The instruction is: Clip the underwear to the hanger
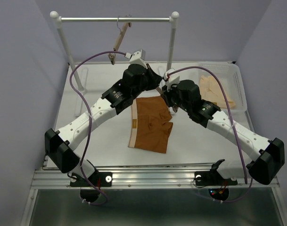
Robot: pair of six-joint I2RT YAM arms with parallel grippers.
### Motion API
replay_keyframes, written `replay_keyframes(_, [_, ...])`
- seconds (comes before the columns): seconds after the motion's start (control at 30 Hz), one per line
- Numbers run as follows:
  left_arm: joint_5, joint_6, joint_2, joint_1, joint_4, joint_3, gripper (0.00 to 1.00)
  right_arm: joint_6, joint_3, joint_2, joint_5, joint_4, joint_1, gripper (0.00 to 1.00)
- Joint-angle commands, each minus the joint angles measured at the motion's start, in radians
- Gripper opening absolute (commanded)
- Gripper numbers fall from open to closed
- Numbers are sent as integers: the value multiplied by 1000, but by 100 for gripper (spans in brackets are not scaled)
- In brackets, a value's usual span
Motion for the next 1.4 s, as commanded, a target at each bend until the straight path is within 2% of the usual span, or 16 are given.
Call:
replay_keyframes(0.0, [12, 75, -12, 6, 57, 38, 0, 54, 3, -26, 26, 65, 12, 23])
replay_keyframes(0.03, [31, 86, -15, 6, 68, 30, 0, 65, 0, -30, 23, 65, 12, 45])
replay_keyframes(0.13, [70, 126, -20, 18, 90, 13, 0, 125, -6, -63, -20, 64, 12, 69])
replay_keyframes(0.17, [103, 136, -23, 24, 94, 7, 0, 140, -11, -70, -34, 62, 12, 87])
replay_keyframes(0.23, [142, 167, -41, 50, 140, -33, 0, 168, -14, -98, -74, 59, 12, 100])
replay_keyframes(0.37, [321, 164, -101, 134, 217, -128, 0, 222, -25, -130, -122, 51, 12, 100])
replay_keyframes(0.6, [429, 196, -203, 199, 318, -269, 0, 318, -57, -182, -146, 57, -32, 100])
replay_keyframes(0.67, [464, 193, -230, 208, 352, -303, 0, 340, -77, -189, -200, 89, -79, 100])
replay_keyframes(0.77, [516, 169, -292, 233, 415, -363, 0, 473, -138, -184, -443, 185, -260, 100])
replay_keyframes(0.8, [533, 167, -303, 237, 427, -376, 0, 501, -154, -176, -518, 230, -306, 100])
replay_keyframes(0.87, [550, 157, -335, 243, 472, -413, 0, 565, -195, -143, -795, 345, -389, 100])
replay_keyframes(0.9, [564, 156, -342, 245, 472, -424, 0, 582, -207, -130, -797, 387, -400, 100])
replay_keyframes(0.93, [568, 153, -349, 246, 481, -438, 0, 601, -223, -121, -908, 436, -400, 100])
replay_keyframes(1.03, [587, 140, -371, 254, 493, -465, 0, 691, -296, -113, -1042, 736, -400, 100])
replay_keyframes(1.13, [604, 120, -389, 266, 510, -492, 0, 778, -354, -135, -1096, 925, -400, 100])
replay_keyframes(1.37, [693, 61, -403, 274, 581, -531, 0, 982, -422, -89, -1111, 1225, -400, 100])
